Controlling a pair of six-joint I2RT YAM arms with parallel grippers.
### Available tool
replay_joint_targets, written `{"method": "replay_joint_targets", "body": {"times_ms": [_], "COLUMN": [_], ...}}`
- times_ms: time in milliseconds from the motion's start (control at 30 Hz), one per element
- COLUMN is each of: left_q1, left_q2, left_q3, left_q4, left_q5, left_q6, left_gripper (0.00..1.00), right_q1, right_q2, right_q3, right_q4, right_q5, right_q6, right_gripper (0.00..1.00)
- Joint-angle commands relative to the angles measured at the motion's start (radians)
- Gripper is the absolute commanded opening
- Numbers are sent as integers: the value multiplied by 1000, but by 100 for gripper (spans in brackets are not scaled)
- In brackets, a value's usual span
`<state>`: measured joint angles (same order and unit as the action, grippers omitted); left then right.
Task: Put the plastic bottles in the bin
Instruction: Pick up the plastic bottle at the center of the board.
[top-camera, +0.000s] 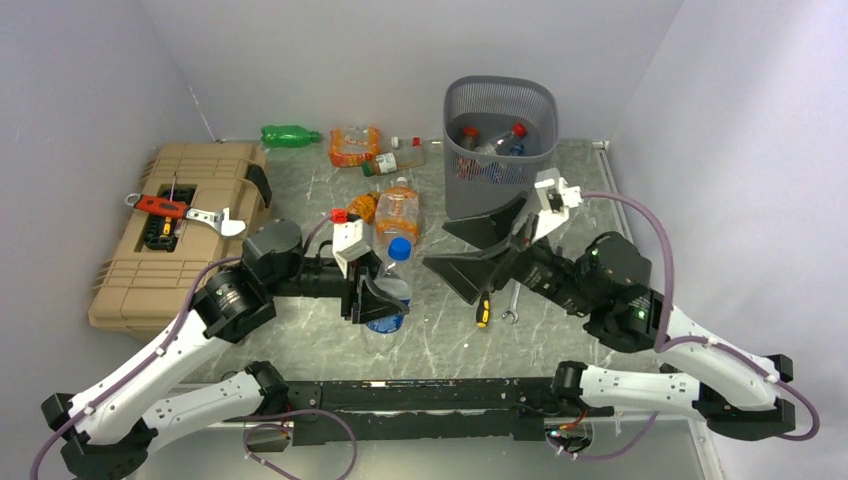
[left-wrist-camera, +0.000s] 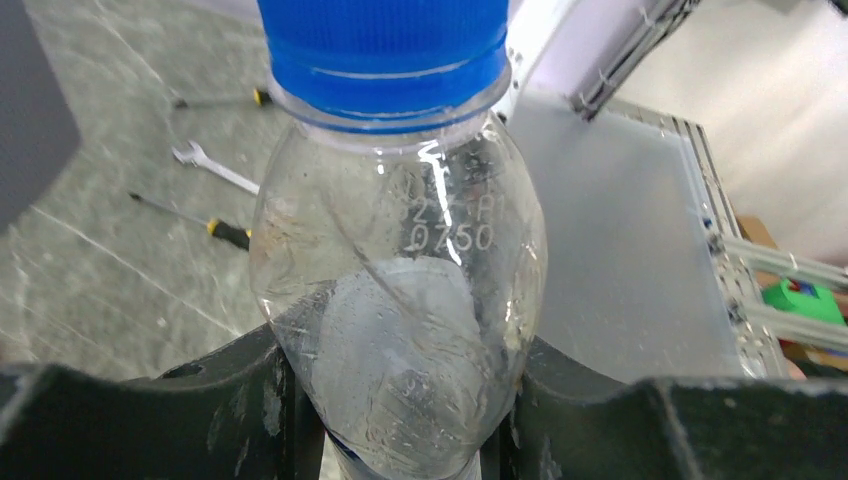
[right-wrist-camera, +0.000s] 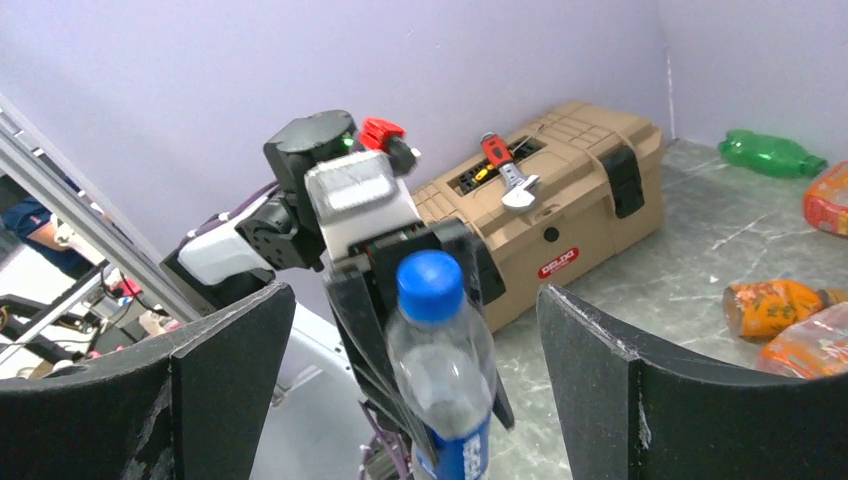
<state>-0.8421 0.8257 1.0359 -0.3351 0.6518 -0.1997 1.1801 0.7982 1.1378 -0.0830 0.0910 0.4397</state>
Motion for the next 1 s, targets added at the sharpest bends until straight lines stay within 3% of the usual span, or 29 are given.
{"method": "replay_joint_targets", "body": {"times_ms": [0, 300, 733, 833, 867, 900, 967], "left_q1": [0, 1, 1, 0, 0, 0, 0], "left_q2": [2, -11, -23, -22, -20, -20, -26], "left_q3": [42, 26, 3, 0, 0, 1, 1], "left_q4": [-96, -78, -53, -50, -53, -55, -65], "left_q5": [104, 82, 77, 80, 81, 78, 56], "left_q6": [44, 21, 8, 8, 7, 9, 14], "left_gripper": [28, 25, 26, 35, 45, 57, 75], "right_q1": [4, 4, 4, 4, 4, 4, 4], "right_q2": [88, 212, 226, 225, 225, 224, 217], "right_q3": [83, 167, 149, 142, 142, 142, 138], "right_q4": [-46, -120, -97, -86, -86, -86, -84], "right_q5": [-47, -86, -110, -119, -121, -118, -106], "right_q6": [23, 75, 83, 75, 71, 68, 63], "right_gripper": [93, 77, 38, 21, 6, 0, 0]}}
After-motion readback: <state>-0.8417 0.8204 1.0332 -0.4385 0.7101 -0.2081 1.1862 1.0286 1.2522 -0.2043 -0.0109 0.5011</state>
